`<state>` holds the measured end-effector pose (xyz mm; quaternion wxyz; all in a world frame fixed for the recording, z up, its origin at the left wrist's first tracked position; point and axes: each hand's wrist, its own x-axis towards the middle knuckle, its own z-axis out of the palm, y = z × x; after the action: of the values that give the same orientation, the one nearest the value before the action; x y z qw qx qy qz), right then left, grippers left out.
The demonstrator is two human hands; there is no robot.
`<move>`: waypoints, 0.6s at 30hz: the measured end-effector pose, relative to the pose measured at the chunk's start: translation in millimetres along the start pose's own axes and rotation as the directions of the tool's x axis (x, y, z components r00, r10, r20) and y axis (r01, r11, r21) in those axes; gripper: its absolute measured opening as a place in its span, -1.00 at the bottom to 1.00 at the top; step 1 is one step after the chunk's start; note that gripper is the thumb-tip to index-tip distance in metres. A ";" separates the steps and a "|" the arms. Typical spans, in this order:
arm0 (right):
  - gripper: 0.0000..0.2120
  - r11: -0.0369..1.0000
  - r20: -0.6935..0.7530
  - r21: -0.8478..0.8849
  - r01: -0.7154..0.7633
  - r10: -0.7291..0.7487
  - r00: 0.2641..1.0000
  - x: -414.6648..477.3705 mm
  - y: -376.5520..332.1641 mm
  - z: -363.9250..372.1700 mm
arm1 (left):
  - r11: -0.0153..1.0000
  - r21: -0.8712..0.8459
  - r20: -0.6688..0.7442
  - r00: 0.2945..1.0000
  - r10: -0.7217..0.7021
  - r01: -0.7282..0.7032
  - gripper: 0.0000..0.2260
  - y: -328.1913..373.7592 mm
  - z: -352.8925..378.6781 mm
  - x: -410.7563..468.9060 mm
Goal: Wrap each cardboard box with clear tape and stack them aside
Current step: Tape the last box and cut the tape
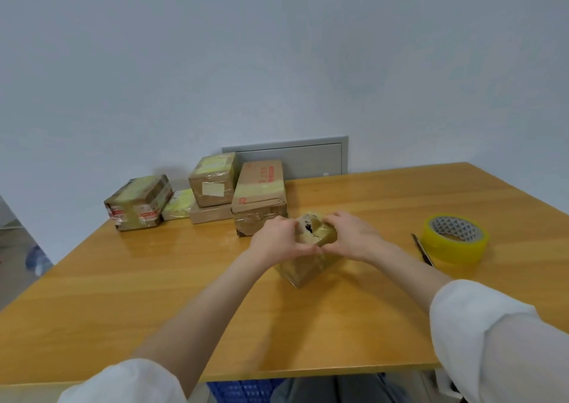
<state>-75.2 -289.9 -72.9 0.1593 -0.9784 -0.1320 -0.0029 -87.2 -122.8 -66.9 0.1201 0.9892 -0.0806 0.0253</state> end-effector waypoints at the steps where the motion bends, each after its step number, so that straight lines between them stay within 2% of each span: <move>1: -0.31 1.000 0.016 0.009 0.003 -0.003 1.000 -0.8 0.1 1.3 | 1.000 0.000 0.027 0.999 0.017 -0.017 -0.38 -2.0 0.9 0.5; 3: -0.39 1.000 -0.034 0.011 0.000 0.001 0.999 -5.0 -2.3 3.9 | 0.997 -0.056 0.073 0.995 0.063 -0.059 -0.42 -10.2 -1.0 1.7; 6: -0.48 0.998 -0.132 -0.062 0.005 -0.013 0.991 -11.9 -7.0 11.6 | 0.991 -0.098 0.127 0.986 0.108 -0.096 -0.37 -22.2 -4.2 -0.8; 7: -0.50 0.998 -0.158 -0.070 0.003 -0.014 0.987 -13.8 -7.4 15.4 | 0.990 -0.080 0.083 0.989 0.122 -0.115 -0.37 -23.8 -1.9 -5.4; 8: -0.52 0.998 -0.182 -0.068 0.005 -0.017 0.983 -15.4 -7.6 18.4 | 0.987 -0.060 -0.025 0.989 0.145 -0.146 -0.37 -23.5 1.8 -12.6; 10: -0.55 0.998 -0.218 -0.055 0.039 -0.050 0.975 -16.4 -6.1 23.4 | 0.966 -0.006 -0.297 0.923 0.246 -0.260 -0.44 -19.5 14.4 -27.4; 11: -0.55 0.997 -0.227 -0.046 0.060 -0.069 0.971 -15.6 -5.2 25.4 | 0.947 0.031 -0.367 0.878 0.308 -0.319 -0.47 -16.4 20.2 -32.8; 12: -0.56 0.997 -0.229 -0.036 0.075 -0.081 0.970 -14.9 -5.2 26.4 | 0.927 0.086 -0.375 0.851 0.369 -0.364 -0.47 -12.6 25.1 -36.3; 14: -0.58 0.997 -0.227 -0.020 0.079 -0.081 0.971 -13.3 -6.2 26.7 | 0.909 0.205 -0.248 0.879 0.407 -0.363 -0.43 -3.1 31.0 -39.5; 16: -0.59 0.997 -0.236 -0.029 0.073 -0.078 0.969 -12.5 -6.5 27.6 | 0.919 0.260 -0.149 0.928 0.341 -0.296 -0.40 0.4 35.4 -36.7; 18: -0.58 0.997 -0.252 -0.031 0.065 -0.071 0.965 -12.7 -6.0 27.9 | 0.923 0.289 -0.124 0.947 0.298 -0.252 -0.40 1.3 37.2 -32.8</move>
<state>-90.0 -278.9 -98.1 0.1635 -0.9666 -0.1441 -0.1347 -118.7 -128.0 -105.0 -0.0142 0.9694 -0.2045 0.1349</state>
